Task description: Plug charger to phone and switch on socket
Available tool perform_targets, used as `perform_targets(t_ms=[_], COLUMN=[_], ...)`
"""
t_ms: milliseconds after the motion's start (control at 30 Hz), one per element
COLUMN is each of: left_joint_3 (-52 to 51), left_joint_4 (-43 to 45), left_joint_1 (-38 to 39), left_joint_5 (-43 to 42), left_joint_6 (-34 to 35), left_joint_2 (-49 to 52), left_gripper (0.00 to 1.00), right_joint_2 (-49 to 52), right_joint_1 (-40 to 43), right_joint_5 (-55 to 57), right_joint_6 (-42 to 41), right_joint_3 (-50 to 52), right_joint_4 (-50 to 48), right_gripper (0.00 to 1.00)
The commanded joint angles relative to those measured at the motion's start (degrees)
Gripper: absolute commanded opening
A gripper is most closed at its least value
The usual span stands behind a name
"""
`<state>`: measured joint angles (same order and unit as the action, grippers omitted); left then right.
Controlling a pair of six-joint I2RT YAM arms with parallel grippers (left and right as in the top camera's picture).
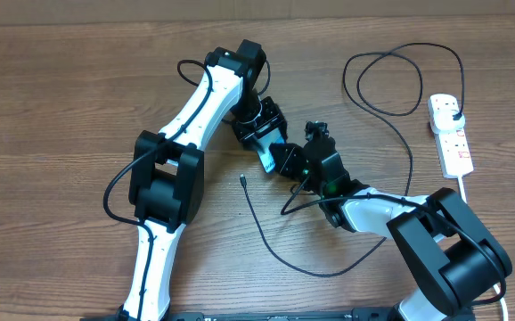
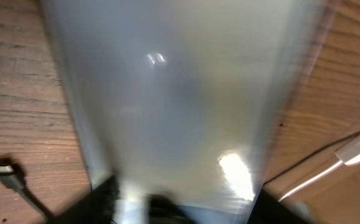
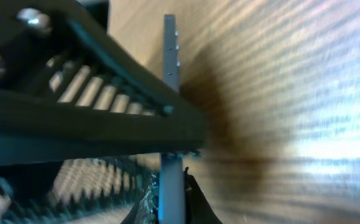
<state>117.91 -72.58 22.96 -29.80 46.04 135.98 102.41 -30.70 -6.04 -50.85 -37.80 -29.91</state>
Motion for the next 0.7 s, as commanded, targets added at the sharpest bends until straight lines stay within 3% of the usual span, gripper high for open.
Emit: perform_targets(t_ms=[0,67,167,333,533,667], left_joint_3=[1.5,1.5,0.5,-12.6,-43.6,-62.6], left_joint_4=[-0.3,-0.1,-1.7,7.9,38.8,64.6], left_joint_1=[-1.2,-2.1,-3.0,-3.2,-3.8,-6.2], left_joint_5=[-0.1,4.4,16.9,19.3,8.9,0.5], left_joint_6=[-3.4,-6.8,-9.8,-12.2,-10.7,-0.1], left_joint_2=[-6.4,-11.3,-21.3,-33.6,-49.5,-55.2], left_gripper=[0.67,1.0,1.0,1.0,1.0,1.0], right_joint_2=[-5.7,-8.1,-12.3,-17.7,-22.2,-22.0], right_joint_1=[2.0,3.8,8.0,12.4,14.3,14.3], right_joint_5=[-0.5,-2.5,-7.8,-16.2,-24.0,-28.2], right_joint_6=[0.3,0.3,0.3,0.2,-4.8,-10.0], right_joint_3=[-1.0,-1.0,-0.9,-0.9,-0.9,-0.9], right_joint_4=[-1.2,0.6,4.9,6.5,7.0,6.8], right_gripper=[0.03,0.04,0.04,0.04,0.04,0.04])
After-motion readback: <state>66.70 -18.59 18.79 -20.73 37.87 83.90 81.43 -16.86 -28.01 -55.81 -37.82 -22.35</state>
